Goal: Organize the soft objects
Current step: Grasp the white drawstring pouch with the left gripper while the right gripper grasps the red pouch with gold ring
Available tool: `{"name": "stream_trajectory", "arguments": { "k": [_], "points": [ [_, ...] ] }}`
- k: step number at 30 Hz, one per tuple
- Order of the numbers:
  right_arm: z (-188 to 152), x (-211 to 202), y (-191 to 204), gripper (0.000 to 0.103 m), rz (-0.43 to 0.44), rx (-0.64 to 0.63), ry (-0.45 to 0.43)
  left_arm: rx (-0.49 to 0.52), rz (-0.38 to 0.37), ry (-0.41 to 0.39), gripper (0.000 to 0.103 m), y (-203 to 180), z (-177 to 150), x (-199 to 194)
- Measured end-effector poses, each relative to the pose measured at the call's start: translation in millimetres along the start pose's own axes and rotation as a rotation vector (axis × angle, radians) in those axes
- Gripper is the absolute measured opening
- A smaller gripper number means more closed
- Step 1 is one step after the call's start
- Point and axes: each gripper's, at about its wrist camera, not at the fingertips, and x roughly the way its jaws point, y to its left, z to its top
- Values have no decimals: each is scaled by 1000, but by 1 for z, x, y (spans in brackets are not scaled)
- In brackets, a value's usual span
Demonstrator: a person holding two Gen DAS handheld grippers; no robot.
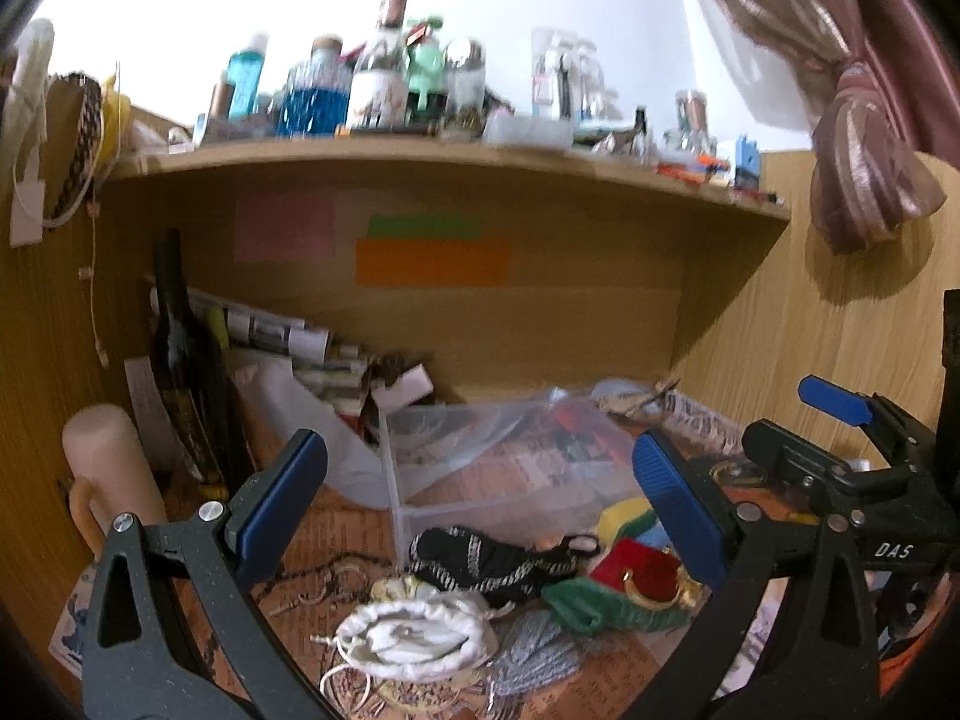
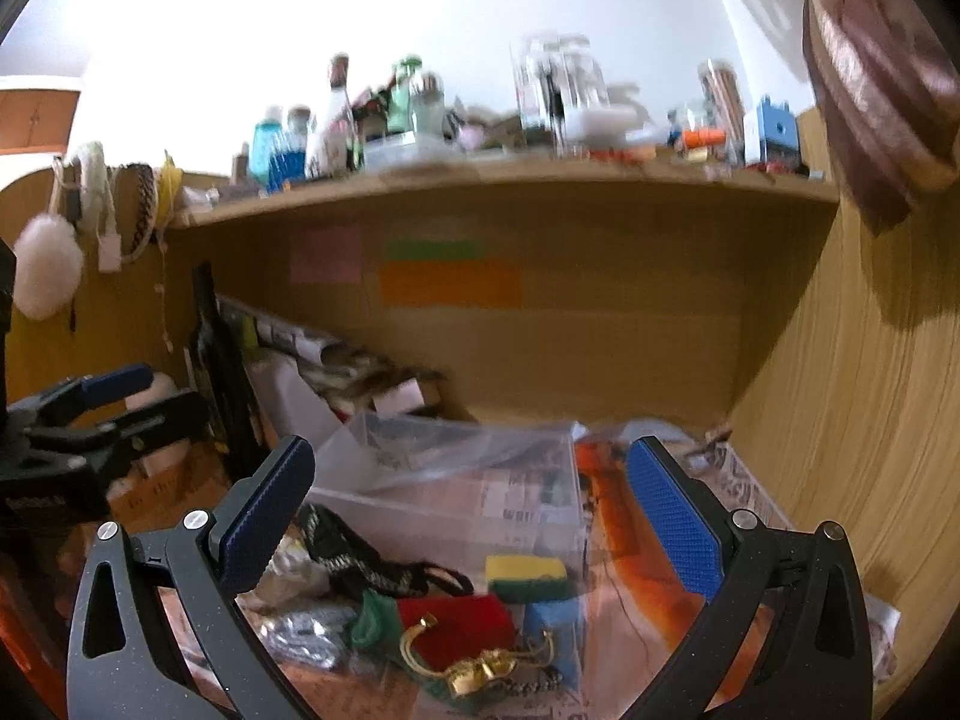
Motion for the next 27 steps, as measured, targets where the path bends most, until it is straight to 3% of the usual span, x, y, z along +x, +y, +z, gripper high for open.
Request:
{"name": "stream_trajectory", "arguments": {
  "k": [12,20,22,27],
  "points": [
    [-58,43,-15,103,32,52,268,-84,42,273,103,39,-59,48],
    [-81,65,-19,103,63,74,378,-174,-17,440,103,58,-99,78],
    [-84,71,-18,100,70,69,395,-199,-41,454,103,60,-104,83],
    [-89,85,-19,77,88,80,445,-209,-71,453,100,57,-108,88]
  ]
}}
